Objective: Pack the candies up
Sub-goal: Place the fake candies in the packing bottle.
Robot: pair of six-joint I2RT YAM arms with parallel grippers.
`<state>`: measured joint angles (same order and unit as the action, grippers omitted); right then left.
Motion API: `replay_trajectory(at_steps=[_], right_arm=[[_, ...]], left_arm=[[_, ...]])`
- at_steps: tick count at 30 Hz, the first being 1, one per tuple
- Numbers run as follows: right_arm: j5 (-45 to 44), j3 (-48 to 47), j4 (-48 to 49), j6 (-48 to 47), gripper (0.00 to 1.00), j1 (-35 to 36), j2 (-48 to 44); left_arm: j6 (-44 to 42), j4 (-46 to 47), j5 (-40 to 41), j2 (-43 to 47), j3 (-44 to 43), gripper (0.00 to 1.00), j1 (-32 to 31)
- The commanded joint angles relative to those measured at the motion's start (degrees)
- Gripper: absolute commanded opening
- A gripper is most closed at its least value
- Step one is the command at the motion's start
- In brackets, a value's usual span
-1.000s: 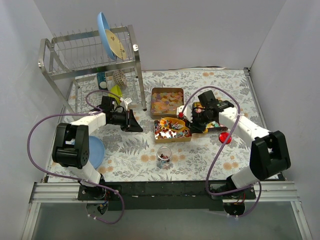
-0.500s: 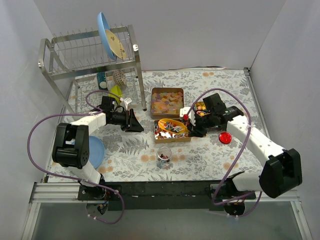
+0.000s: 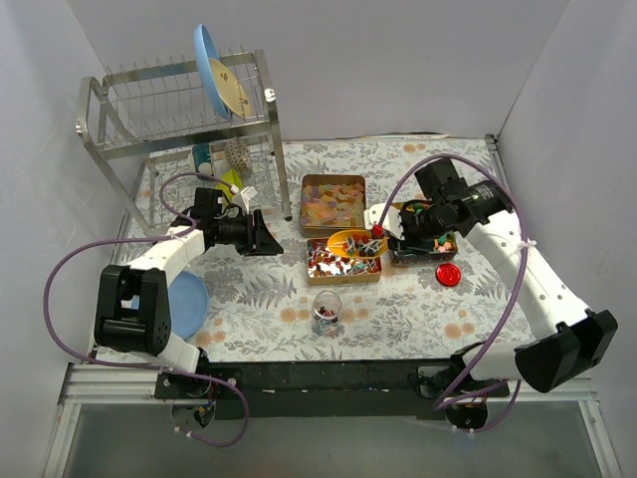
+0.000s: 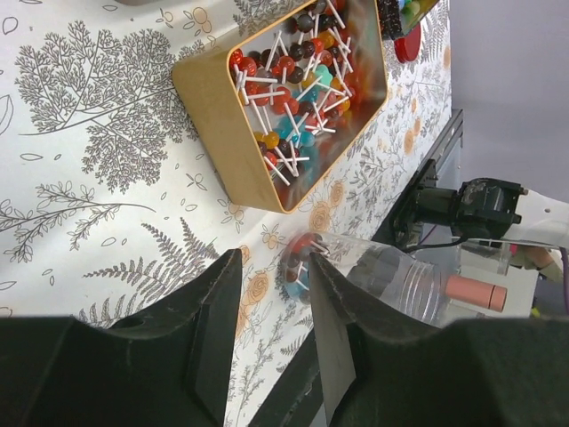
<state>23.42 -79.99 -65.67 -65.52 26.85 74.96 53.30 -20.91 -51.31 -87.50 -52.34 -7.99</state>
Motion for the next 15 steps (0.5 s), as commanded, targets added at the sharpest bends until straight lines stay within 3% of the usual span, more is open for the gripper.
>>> replay_trajectory(at_steps=[1,15], right_arm=[[-3.11,-4.04,-9.12,-4.62,0.01,2.94,1.42],[-20.24,-1.31,-9.04,1.7,0.01,17.62,2.56]], left_arm=[[-1.88,-0.36,1.74,2.25,1.45,0.36,0.25],[-1.53,1.57,2.18,2.69,1.27,0.36,0.34]])
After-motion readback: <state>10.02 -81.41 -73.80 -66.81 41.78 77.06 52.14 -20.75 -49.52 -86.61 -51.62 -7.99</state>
